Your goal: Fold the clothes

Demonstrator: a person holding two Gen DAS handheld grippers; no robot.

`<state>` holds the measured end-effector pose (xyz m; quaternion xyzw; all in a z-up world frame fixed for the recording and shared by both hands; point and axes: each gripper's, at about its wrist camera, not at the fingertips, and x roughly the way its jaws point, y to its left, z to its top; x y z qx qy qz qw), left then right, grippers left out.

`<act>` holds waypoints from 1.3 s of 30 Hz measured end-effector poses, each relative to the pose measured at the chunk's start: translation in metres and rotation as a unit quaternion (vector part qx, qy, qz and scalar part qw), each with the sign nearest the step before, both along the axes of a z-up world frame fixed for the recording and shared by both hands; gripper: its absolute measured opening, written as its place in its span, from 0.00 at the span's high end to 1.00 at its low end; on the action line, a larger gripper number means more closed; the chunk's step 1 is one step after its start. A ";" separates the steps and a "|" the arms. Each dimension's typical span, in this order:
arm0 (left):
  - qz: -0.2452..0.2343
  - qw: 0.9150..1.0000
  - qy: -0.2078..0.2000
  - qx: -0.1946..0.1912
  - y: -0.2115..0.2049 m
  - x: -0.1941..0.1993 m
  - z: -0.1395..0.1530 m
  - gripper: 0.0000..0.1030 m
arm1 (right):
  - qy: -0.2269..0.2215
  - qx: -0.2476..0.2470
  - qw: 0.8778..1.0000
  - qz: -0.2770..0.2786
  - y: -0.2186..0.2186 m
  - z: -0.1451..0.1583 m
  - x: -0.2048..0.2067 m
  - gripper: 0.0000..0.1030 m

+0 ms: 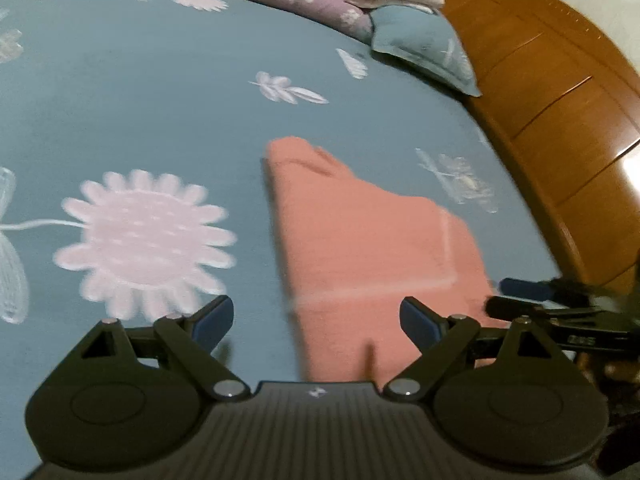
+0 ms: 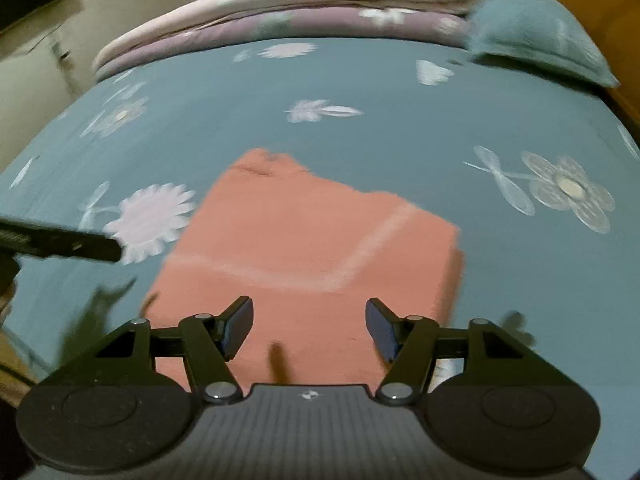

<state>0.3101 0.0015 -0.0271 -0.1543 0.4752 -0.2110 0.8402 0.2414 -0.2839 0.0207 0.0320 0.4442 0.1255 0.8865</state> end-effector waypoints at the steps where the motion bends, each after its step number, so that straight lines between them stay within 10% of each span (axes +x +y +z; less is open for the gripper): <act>1: 0.001 1.000 0.003 -0.005 -0.005 0.001 -0.001 0.12 | 0.001 0.007 1.000 -0.012 -0.008 -0.002 0.000 0.26; 3: 0.006 1.000 0.014 -0.012 -0.015 0.005 -0.006 0.12 | 0.005 0.032 0.999 -0.039 -0.025 -0.009 -0.002 0.12; 9: 0.018 0.997 0.062 -0.038 -0.024 0.022 -0.023 0.12 | 0.027 0.120 0.988 -0.091 -0.068 -0.037 -0.009 0.12; 16: 0.021 0.988 0.127 -0.087 -0.023 0.035 -0.052 0.12 | 0.082 0.276 0.948 -0.135 -0.105 -0.087 -0.004 0.11; 39: -0.020 0.971 0.134 -0.197 -0.031 0.078 -0.091 0.02 | 0.064 0.349 0.930 -0.096 -0.103 -0.110 0.051 0.00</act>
